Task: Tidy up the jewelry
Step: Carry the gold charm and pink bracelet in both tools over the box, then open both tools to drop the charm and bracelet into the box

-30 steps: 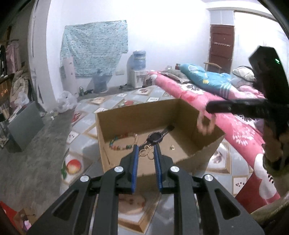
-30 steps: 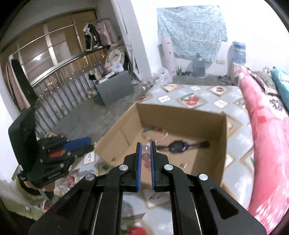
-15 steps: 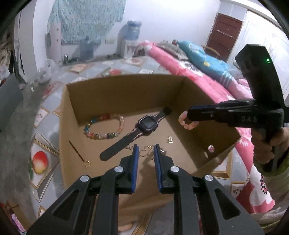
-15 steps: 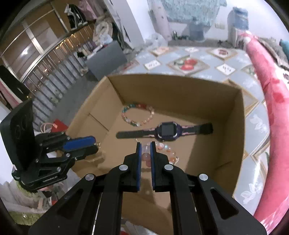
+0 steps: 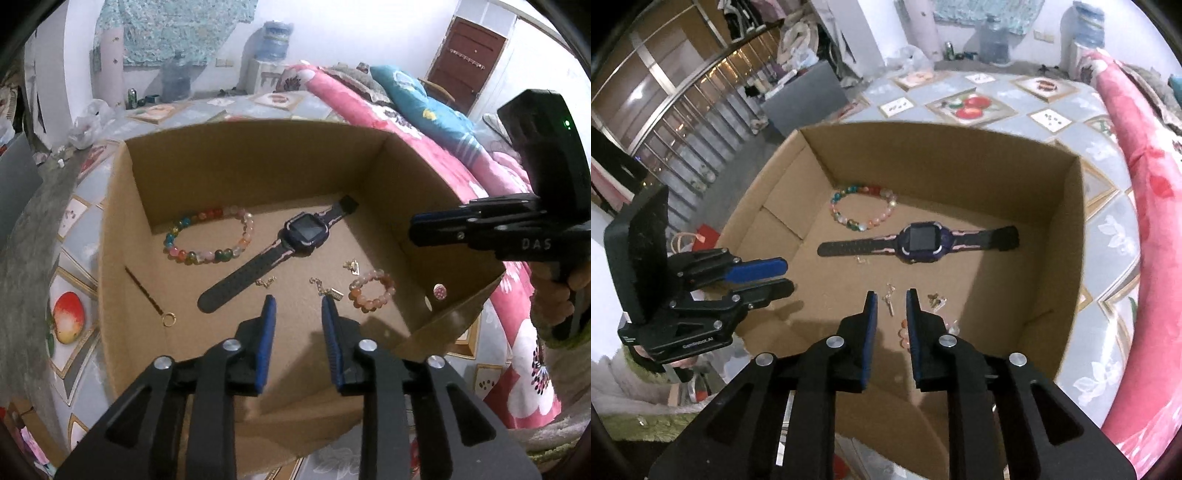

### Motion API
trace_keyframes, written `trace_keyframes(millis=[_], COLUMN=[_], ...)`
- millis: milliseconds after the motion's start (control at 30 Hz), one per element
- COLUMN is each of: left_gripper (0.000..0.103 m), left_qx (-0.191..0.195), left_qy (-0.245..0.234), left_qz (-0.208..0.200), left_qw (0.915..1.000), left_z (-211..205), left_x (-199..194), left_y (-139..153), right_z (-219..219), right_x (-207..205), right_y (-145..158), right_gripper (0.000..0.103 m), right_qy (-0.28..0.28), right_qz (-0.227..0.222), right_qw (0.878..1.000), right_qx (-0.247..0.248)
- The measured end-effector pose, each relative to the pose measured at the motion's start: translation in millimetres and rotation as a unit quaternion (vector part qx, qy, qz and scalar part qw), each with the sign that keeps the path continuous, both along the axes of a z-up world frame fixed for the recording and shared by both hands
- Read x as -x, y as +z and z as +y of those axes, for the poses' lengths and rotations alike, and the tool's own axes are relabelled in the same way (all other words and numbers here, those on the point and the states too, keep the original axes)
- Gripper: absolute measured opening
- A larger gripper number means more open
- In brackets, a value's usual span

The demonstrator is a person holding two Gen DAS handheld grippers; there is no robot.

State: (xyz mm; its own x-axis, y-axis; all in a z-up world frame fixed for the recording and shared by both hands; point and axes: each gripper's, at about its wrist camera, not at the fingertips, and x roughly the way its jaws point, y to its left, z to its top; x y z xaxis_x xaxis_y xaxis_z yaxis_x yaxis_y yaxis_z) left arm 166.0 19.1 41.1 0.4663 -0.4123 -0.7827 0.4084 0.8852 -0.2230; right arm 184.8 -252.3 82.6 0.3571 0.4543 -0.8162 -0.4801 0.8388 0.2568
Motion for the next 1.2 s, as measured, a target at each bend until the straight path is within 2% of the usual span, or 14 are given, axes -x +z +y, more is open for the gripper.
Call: trace_keyframes(millis=[67, 133, 167, 233, 300, 400, 467, 567, 700, 733, 800, 933, 1100, 1200], left_gripper=[0.031, 0.038, 0.044, 0.057, 0.077, 0.09, 0.091, 0.091, 0.091, 0.091, 0.092, 0.093, 0.093, 0.093], left_qx=[0.004, 0.007, 0.009, 0.01, 0.014, 0.02, 0.019, 0.012, 0.021, 0.027, 0.042, 0.021, 0.006, 0.011], left_qy=[0.007, 0.02, 0.028, 0.047, 0.08, 0.13, 0.151, 0.163, 0.155, 0.15, 0.134, 0.15, 0.161, 0.162], left_qz=[-0.015, -0.033, -0.044, -0.067, -0.104, -0.126, -0.089, -0.006, 0.042, 0.047, 0.058, 0.047, 0.036, 0.039], left_qw=[0.9999, 0.9992, 0.9986, 0.9966, 0.9913, 0.9833, 0.9843, 0.9866, 0.9868, 0.9872, 0.9884, 0.9873, 0.9864, 0.986], left_z=[4.5, 11.0, 15.2, 24.7, 40.4, 63.7, 73.2, 75.0, 65.6, 61.3, 49.7, 37.3, 40.0, 43.4], left_x=[4.5, 8.8, 11.9, 18.0, 27.2, 31.6, 24.2, 11.2, 10.5, 12.0, 14.6, 19.7, 28.2, 36.6], left_y=[8.1, 18.7, 24.8, 36.8, 52.0, 59.4, 48.3, 19.5, -3.4, -6.1, -10.5, -7.3, -2.0, 0.9], right_z=[-5.3, -12.9, -16.9, -28.4, -43.3, -58.7, -66.6, -74.6, -68.1, -63.7, -58.4, -49.8, -47.9, -48.2], right_x=[2.4, 8.7, 12.3, 22.5, 33.6, 39.9, 37.6, 33.5, 29.2, 28.6, 30.4, 31.1, 42.1, 50.3], right_y=[7.7, 19.0, 24.0, 35.3, 40.2, 26.4, 11.6, -12.0, -32.9, -36.1, -35.5, -33.0, -30.8, -31.1], right_gripper=[0.02, 0.028, 0.032, 0.05, 0.06, 0.066, 0.066, 0.066, 0.066, 0.068, 0.068, 0.068, 0.068, 0.068], right_qy=[-0.007, -0.023, -0.035, -0.069, -0.117, -0.179, -0.208, -0.231, -0.204, -0.183, -0.179, -0.18, -0.174, -0.172], right_qz=[-0.013, -0.04, -0.056, -0.097, -0.128, -0.134, -0.111, -0.07, -0.02, -0.004, -0.011, -0.016, -0.015, -0.015], right_qw=[1.0, 0.999, 0.998, 0.993, 0.985, 0.975, 0.972, 0.97, 0.978, 0.981, 0.982, 0.983, 0.984, 0.984], right_qx=[-0.007, -0.011, -0.01, -0.009, -0.015, -0.008, -0.01, -0.028, -0.045, -0.067, -0.056, -0.036, -0.042, -0.041])
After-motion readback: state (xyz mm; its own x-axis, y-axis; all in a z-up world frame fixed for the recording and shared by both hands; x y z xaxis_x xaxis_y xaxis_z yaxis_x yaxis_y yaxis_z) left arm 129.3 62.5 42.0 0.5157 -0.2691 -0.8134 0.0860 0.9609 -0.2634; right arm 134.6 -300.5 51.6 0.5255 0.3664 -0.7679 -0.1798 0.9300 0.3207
